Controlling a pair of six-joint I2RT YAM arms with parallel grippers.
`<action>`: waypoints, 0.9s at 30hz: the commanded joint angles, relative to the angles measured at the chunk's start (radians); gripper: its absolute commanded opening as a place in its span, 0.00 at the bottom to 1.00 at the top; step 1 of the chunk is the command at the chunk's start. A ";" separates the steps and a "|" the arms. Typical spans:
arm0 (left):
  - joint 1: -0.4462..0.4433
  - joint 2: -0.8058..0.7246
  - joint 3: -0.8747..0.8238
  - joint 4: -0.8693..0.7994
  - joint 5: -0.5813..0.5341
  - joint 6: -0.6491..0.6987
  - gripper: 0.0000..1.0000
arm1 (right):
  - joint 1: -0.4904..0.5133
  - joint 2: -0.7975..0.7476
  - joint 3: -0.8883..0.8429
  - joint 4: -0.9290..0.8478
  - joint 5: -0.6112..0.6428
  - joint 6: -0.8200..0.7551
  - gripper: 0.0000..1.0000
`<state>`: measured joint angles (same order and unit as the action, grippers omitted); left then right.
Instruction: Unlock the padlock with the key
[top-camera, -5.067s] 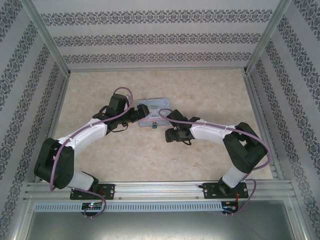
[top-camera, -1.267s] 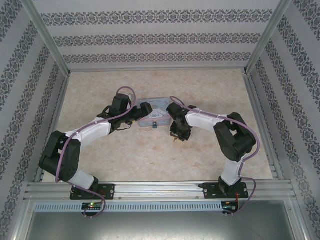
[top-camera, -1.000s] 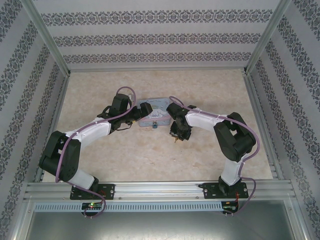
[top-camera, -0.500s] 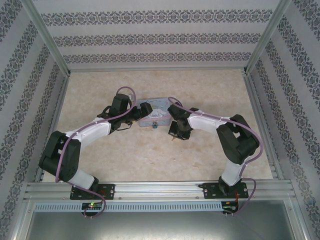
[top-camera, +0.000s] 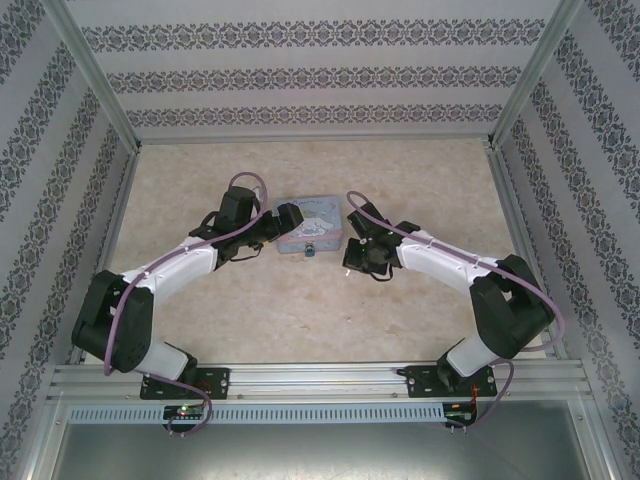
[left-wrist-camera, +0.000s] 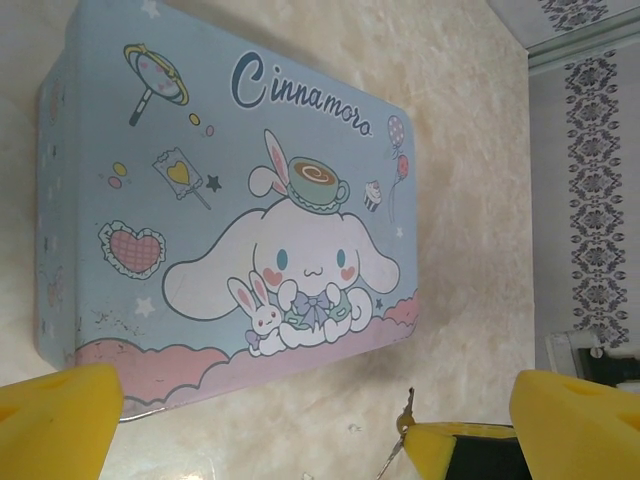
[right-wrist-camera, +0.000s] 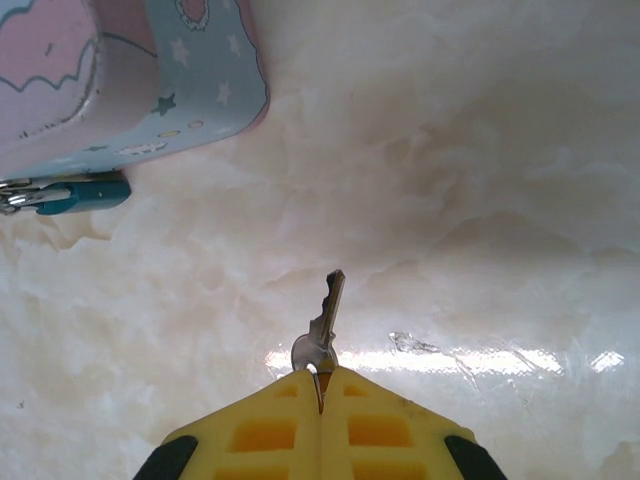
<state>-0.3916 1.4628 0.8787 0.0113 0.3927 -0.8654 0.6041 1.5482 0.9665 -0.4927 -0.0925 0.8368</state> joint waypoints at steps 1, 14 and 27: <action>-0.010 -0.034 -0.023 0.012 0.025 -0.043 1.00 | -0.007 -0.039 -0.014 0.014 -0.018 -0.011 0.00; -0.071 -0.001 -0.058 0.244 0.095 -0.134 0.93 | -0.076 -0.020 0.090 0.102 -0.116 0.256 0.00; -0.138 0.113 -0.057 0.423 0.081 -0.215 0.76 | -0.089 -0.005 0.128 0.161 -0.146 0.333 0.00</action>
<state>-0.5060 1.5623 0.8177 0.3244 0.4786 -1.0462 0.5255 1.5612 1.1034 -0.3538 -0.2241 1.1362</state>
